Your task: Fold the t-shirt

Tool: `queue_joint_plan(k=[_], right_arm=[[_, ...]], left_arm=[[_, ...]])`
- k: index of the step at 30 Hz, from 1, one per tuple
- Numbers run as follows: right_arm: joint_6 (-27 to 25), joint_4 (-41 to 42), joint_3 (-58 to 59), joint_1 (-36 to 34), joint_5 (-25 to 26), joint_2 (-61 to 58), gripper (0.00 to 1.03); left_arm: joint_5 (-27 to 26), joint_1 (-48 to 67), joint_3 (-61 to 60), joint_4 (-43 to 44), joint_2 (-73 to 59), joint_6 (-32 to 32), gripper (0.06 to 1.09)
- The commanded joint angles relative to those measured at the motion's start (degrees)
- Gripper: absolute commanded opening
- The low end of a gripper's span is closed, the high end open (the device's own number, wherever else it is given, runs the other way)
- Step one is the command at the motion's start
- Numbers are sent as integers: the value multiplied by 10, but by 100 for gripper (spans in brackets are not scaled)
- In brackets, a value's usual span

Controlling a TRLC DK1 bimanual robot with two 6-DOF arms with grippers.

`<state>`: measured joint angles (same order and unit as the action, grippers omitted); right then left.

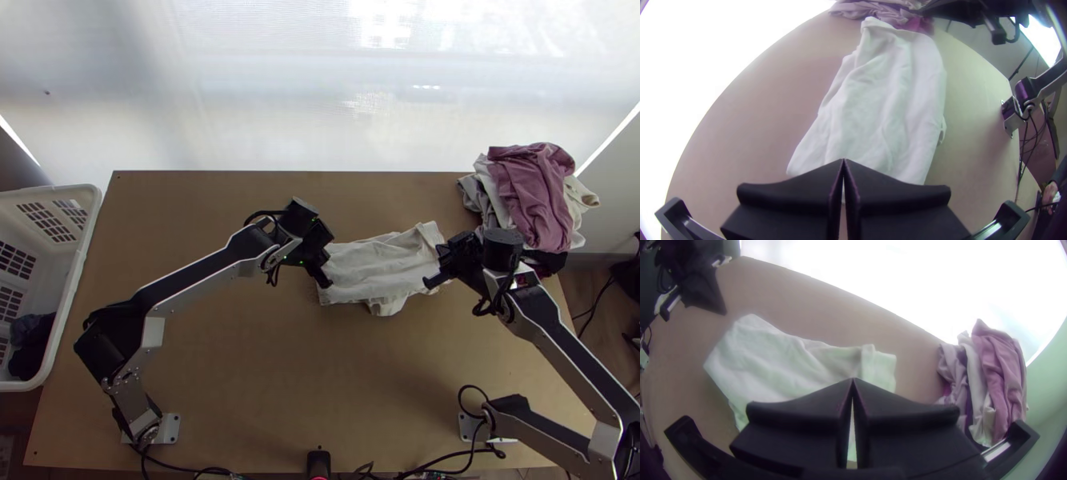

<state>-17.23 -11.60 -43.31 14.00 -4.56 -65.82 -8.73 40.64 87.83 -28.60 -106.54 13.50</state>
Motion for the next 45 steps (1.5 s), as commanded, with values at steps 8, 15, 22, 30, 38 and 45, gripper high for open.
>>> queue_joint_plan(k=[8,15,22,30,38,45], right_arm=[[29,15,-35,161,33,-55,3],[26,24,-26,205,45,-70,3],[25,40,-24,208,57,-95,10],[24,26,-16,220,60,-85,64],[17,7,-2,256,83,-69,90],[4,3,31,363,123,-58,92]], left_arm=[[14,-10,-13,5,-18,-15,33],[13,-16,-19,3,-14,-15,34],[21,-6,-24,4,-17,-7,80],[49,-4,-40,10,-10,12,104],[71,-23,-80,29,26,54,104],[117,-31,-144,88,73,130,104]])
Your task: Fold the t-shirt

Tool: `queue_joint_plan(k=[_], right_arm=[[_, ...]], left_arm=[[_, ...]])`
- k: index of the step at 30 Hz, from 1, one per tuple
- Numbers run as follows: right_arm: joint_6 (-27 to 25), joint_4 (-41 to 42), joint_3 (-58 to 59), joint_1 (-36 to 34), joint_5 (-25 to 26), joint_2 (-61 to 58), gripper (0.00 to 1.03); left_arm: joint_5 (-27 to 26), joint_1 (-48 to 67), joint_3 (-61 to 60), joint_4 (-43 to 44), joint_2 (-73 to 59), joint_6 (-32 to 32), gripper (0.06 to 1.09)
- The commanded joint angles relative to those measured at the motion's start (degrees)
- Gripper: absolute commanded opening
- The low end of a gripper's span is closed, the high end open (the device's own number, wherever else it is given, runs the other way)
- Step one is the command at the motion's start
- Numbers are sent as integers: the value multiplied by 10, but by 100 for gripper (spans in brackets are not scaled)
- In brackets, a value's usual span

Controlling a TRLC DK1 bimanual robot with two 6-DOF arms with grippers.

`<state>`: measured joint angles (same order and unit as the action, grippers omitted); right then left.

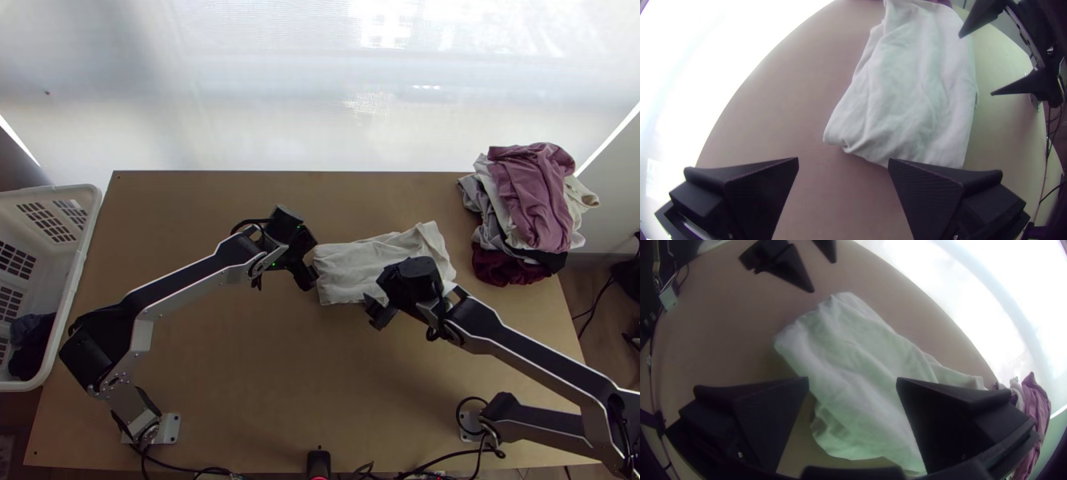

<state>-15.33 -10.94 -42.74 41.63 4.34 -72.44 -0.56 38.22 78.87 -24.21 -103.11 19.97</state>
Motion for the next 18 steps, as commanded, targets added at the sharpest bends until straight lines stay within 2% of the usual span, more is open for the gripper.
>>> queue_joint_plan(k=[1,3,7,13,18], right_arm=[[-22,-2,28,108,48,6,92],[-34,3,33,139,66,-3,92],[-35,17,28,153,83,-40,92],[5,13,-21,154,94,-93,92],[19,14,-63,167,105,-147,92]], left_arm=[[36,-8,-61,48,47,70,104],[36,-11,-76,59,60,78,104],[43,-6,-156,152,99,142,104],[43,-12,-218,216,121,216,103],[43,-46,-214,220,127,216,103]])
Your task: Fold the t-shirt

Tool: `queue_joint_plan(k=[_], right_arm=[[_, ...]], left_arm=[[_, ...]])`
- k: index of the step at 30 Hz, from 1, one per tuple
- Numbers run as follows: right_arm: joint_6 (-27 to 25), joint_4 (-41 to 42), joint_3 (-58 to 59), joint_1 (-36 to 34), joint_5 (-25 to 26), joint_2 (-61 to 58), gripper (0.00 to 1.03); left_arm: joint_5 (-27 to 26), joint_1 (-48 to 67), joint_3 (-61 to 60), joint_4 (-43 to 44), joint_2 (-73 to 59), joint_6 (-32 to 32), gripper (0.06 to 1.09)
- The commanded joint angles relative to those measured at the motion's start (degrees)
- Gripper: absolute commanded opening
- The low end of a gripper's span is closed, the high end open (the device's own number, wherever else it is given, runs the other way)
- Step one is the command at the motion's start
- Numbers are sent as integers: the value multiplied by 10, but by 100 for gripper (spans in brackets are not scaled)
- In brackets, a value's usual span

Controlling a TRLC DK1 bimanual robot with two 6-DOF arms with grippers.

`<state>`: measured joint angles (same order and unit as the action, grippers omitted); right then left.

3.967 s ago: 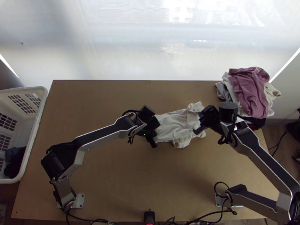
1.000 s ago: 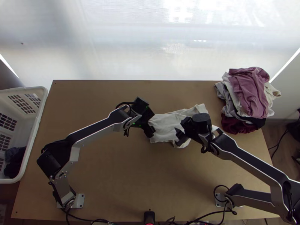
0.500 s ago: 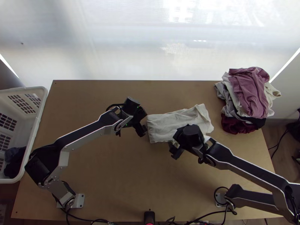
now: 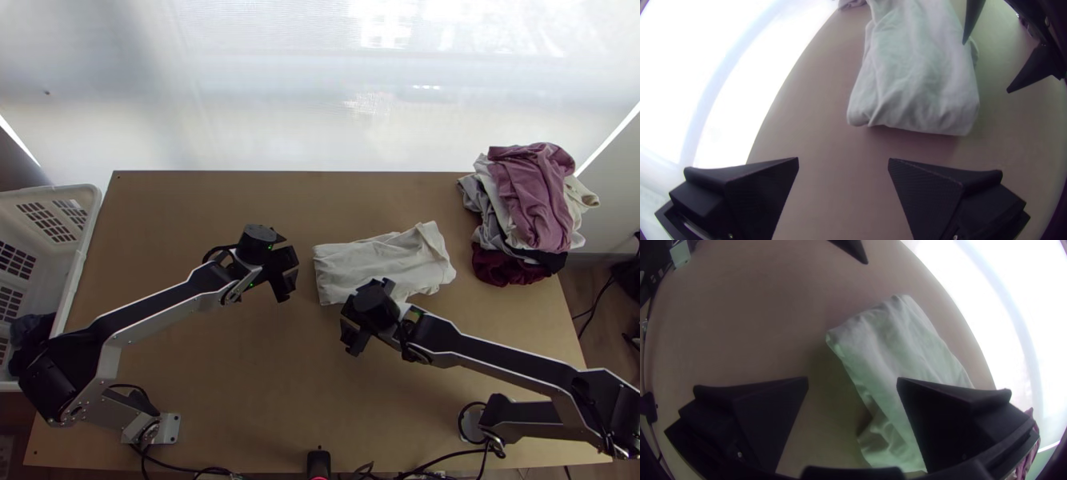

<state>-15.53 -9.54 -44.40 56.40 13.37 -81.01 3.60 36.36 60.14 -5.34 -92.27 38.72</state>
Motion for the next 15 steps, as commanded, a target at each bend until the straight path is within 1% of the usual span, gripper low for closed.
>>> queue_joint_plan(k=[1,7,12,15], right_arm=[[21,0,-54,23,16,-71,92],[22,1,-103,50,25,-129,92],[30,1,-161,55,68,-172,92],[36,1,-182,52,84,-185,92]], left_arm=[[2,-32,-27,31,23,28,103],[2,-70,-34,23,53,22,103],[2,-91,-55,16,86,27,103],[1,-98,-66,12,100,28,103]])
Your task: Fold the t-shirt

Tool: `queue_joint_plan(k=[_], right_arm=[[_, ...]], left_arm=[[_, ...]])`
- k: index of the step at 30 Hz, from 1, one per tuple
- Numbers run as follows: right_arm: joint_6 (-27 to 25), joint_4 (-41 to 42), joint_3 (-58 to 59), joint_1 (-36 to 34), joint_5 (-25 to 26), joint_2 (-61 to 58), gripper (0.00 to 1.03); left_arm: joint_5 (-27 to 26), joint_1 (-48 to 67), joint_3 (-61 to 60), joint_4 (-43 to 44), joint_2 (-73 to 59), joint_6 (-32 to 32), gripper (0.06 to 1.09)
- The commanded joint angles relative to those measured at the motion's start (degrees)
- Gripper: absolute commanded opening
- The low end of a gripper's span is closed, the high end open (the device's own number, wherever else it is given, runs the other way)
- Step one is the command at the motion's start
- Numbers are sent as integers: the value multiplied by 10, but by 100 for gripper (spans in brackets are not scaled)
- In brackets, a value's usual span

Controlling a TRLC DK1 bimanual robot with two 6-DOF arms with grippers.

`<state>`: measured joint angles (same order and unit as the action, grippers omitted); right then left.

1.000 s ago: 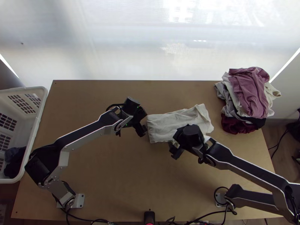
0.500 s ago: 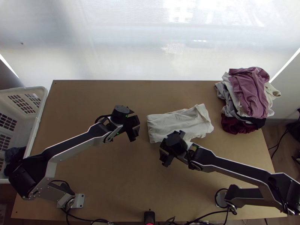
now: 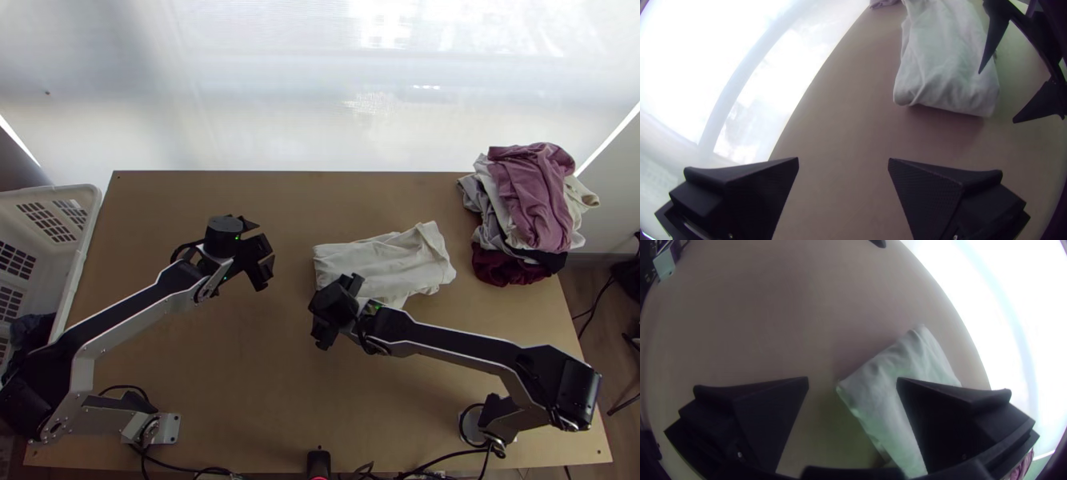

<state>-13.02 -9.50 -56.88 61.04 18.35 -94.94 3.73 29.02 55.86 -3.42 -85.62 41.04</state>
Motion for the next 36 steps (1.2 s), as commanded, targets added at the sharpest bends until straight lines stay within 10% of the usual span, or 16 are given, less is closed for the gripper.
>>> queue_joint_plan(k=[1,24,36], right_arm=[[11,1,-60,6,45,-50,92],[58,-24,-85,-48,172,-170,86],[49,-24,-39,-51,158,-139,9]], left_arm=[[0,-26,-25,-8,37,4,103],[-3,-49,-23,-22,56,11,103],[-4,-55,-22,-25,62,18,103]])
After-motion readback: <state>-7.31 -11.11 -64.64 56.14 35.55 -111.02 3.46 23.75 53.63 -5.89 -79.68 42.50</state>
